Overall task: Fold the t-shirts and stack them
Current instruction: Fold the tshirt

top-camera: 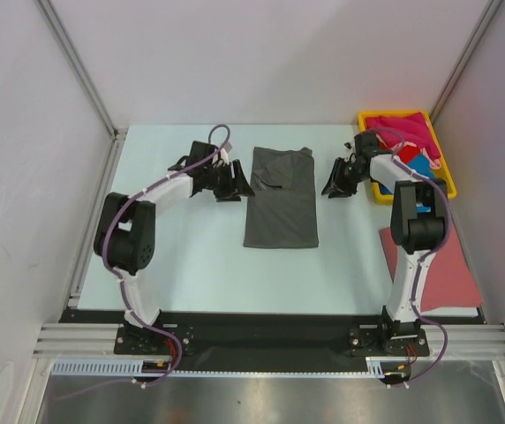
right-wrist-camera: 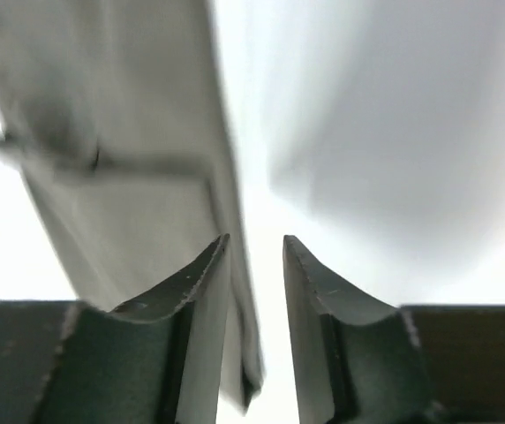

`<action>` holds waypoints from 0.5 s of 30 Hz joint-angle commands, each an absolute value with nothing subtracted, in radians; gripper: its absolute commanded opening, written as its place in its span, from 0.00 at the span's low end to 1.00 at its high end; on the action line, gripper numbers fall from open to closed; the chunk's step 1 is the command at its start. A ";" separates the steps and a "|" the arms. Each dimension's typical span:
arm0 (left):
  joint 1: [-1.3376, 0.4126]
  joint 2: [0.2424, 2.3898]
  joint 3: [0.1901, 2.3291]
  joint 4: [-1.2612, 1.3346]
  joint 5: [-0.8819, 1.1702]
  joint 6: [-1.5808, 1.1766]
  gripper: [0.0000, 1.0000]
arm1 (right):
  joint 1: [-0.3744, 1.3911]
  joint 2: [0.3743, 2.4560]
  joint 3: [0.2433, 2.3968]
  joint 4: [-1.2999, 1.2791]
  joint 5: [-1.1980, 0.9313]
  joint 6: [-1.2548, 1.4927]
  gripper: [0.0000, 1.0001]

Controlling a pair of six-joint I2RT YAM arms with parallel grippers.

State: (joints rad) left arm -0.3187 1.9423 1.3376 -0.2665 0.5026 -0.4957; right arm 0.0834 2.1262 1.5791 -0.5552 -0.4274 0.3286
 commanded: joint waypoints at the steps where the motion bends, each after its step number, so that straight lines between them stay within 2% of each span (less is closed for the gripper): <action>1: -0.336 1.760 1.278 -0.298 0.555 -0.465 0.64 | 0.115 1.880 1.445 -0.644 -0.411 0.317 0.37; 4: -0.363 1.721 1.192 -0.232 0.626 -0.514 0.60 | 0.140 1.755 1.237 -0.505 -0.599 0.391 0.32; 6: -0.393 1.736 1.138 -0.154 0.672 -0.580 0.53 | 0.185 1.744 1.191 -0.472 -0.699 0.411 0.22; 12: -0.425 1.850 1.069 -0.075 0.638 -0.635 0.36 | 0.229 1.839 1.135 -0.423 -0.836 0.423 0.03; 15: -0.426 1.930 1.084 -0.104 0.635 -0.617 0.32 | 0.221 1.937 1.157 -0.446 -0.876 0.402 0.01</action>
